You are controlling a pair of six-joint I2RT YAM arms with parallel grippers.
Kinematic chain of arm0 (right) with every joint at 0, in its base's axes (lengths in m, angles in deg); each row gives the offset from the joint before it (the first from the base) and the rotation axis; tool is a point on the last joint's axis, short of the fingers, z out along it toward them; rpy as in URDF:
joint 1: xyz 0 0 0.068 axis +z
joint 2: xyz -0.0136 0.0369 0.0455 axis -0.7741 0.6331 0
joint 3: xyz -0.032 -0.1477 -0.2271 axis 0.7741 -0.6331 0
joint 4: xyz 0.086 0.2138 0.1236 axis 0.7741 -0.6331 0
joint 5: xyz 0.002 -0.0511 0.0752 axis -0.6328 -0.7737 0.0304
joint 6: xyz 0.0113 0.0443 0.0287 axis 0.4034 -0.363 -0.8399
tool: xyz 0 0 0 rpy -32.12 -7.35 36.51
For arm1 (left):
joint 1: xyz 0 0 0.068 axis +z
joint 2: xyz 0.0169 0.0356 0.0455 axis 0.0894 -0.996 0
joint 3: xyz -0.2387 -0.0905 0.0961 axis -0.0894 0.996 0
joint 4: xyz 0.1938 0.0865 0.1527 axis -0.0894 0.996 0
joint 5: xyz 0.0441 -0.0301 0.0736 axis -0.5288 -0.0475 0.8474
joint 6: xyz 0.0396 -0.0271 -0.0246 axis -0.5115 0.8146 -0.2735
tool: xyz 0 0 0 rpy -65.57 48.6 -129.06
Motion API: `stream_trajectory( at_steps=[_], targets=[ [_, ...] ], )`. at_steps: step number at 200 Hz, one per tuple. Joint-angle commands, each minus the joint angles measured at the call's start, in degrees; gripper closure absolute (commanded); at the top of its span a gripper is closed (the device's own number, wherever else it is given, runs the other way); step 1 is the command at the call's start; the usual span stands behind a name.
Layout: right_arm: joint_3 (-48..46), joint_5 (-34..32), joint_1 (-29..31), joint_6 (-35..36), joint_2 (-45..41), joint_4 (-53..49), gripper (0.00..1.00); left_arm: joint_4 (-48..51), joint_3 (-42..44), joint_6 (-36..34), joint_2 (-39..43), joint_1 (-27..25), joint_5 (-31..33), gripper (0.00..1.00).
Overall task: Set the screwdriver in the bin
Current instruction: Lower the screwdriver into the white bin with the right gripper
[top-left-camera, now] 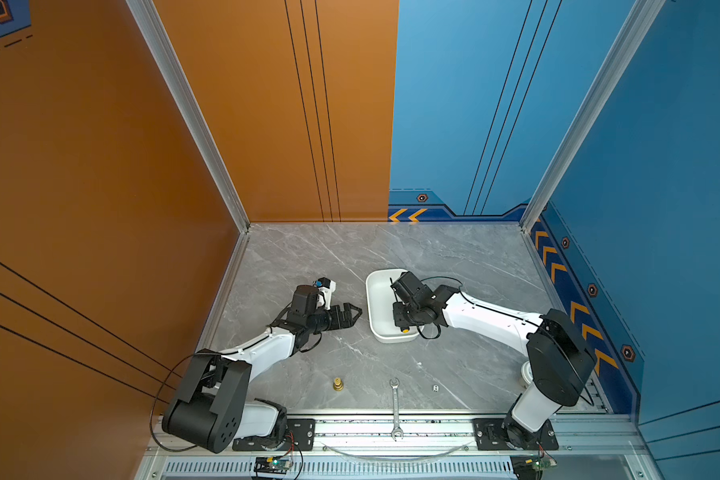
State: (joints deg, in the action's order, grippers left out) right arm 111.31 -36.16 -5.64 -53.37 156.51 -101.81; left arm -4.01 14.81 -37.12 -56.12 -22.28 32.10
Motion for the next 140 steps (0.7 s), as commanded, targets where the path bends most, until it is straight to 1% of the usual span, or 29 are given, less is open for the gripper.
stream_trajectory(
  at_steps=[1,140],
  targets=[
    [2.5,-2.2,0.4,-2.5,1.7,-2.5,1.00,0.4,-1.4,-0.7,0.1,0.6,-1.3,0.02],
    [5.9,-3.4,0.5,-4.7,9.4,-3.8,1.00,0.7,-2.0,-0.8,-0.8,0.7,-1.5,0.02]
  ],
)
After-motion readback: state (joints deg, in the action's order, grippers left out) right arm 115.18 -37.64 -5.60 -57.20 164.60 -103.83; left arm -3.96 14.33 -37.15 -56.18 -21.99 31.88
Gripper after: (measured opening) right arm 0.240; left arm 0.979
